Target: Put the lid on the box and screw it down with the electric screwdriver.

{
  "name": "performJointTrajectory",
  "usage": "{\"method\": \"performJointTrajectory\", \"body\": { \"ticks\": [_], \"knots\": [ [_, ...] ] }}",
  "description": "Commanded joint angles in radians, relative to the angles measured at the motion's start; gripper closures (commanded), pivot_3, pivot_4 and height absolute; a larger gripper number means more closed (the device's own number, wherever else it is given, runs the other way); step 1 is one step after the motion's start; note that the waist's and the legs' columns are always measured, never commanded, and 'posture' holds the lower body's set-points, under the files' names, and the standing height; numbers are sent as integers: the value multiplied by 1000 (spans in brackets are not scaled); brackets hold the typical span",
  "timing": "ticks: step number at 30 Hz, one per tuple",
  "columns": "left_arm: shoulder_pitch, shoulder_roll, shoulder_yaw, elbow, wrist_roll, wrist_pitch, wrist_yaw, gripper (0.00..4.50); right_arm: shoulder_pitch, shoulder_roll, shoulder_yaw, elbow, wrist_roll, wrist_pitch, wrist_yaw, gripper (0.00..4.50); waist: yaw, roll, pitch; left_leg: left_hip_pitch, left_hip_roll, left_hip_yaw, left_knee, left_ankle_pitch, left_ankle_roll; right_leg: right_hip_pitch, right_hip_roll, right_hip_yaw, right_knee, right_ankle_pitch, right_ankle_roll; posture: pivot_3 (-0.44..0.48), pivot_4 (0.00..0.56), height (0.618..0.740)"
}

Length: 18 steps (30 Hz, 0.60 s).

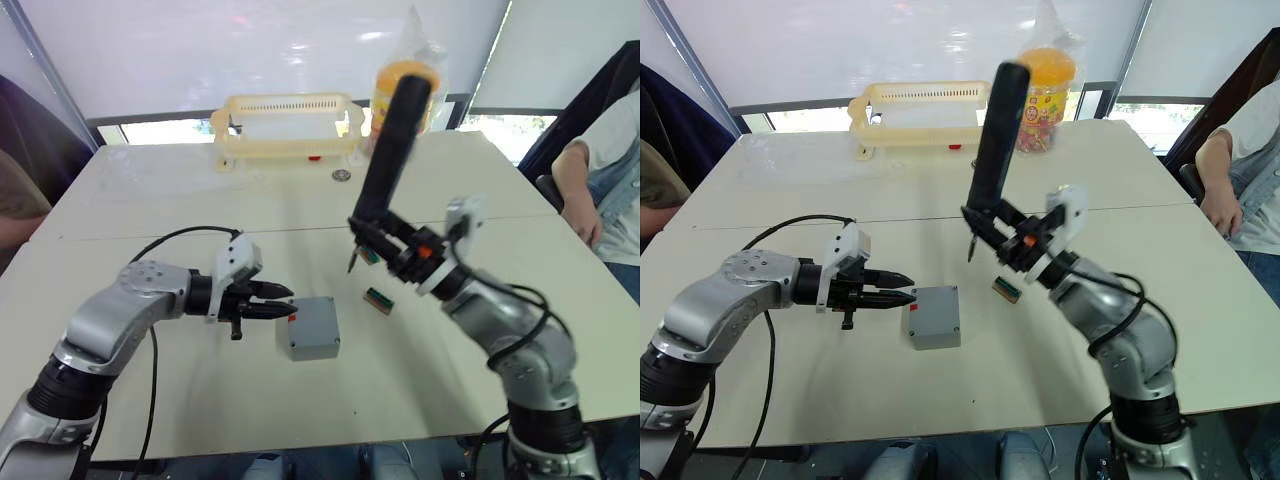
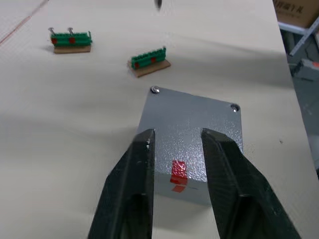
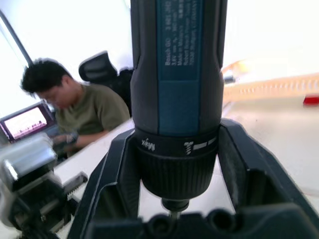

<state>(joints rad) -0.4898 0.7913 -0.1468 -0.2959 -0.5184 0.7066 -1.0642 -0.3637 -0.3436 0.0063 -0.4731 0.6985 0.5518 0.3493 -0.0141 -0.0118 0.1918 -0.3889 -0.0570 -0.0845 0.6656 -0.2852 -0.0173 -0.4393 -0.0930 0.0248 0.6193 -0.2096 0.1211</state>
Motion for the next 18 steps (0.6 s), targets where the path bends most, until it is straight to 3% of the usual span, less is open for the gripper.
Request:
{"method": "performJointTrajectory", "body": {
  "ticks": [1,18],
  "knots": [
    [-17,-18,-23,-15,38,-38,6,3181,14,38,55,-10,-113,-151,47,2731,0,0,0,0,0,0,0,0,0,0,0,0,0,0,0,0,150,740],
    [-8,-75,-134,17,171,-118,-8,3181,63,101,124,35,-242,-238,120,2731,0,0,0,0,0,0,0,0,0,-1,0,0,2,0,0,0,150,740]
  ]
}}
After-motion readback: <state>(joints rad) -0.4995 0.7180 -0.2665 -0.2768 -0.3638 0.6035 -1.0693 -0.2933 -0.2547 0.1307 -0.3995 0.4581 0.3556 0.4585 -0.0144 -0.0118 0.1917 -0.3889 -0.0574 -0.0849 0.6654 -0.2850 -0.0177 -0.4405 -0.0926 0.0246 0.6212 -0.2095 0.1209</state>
